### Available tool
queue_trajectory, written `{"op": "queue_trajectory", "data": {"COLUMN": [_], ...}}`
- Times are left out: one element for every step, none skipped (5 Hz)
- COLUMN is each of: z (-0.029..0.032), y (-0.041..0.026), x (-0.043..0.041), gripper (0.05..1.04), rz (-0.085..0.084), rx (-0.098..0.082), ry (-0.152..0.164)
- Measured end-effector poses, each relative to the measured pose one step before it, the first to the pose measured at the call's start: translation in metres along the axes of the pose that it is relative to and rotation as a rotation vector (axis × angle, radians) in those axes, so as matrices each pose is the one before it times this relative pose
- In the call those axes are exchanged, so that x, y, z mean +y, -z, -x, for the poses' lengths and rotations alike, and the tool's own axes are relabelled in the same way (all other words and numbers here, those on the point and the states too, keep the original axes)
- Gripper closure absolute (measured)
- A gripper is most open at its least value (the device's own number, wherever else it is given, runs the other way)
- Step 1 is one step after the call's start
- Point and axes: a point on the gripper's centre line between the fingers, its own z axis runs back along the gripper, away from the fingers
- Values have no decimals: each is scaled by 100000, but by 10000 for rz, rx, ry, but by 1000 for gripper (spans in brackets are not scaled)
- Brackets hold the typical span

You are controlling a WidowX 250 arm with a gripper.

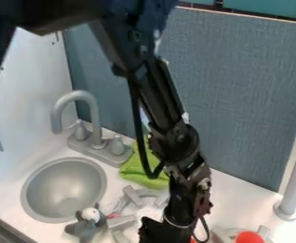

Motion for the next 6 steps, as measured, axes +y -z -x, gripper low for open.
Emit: {"op": "queue_trajectory", "data": {"z": [-120, -293, 420, 443, -141, -329], "y": [1474, 441, 23, -371, -2227, -1792], "x": [-29, -749, -527, -234, -100, 1063], "gripper": [119, 395, 527, 527, 527, 527], "rz": [-122, -111, -46, 179, 121, 142], "rx": [476, 222, 205, 409, -300, -456], "ry": [-204, 299, 441, 536, 409, -207]}}
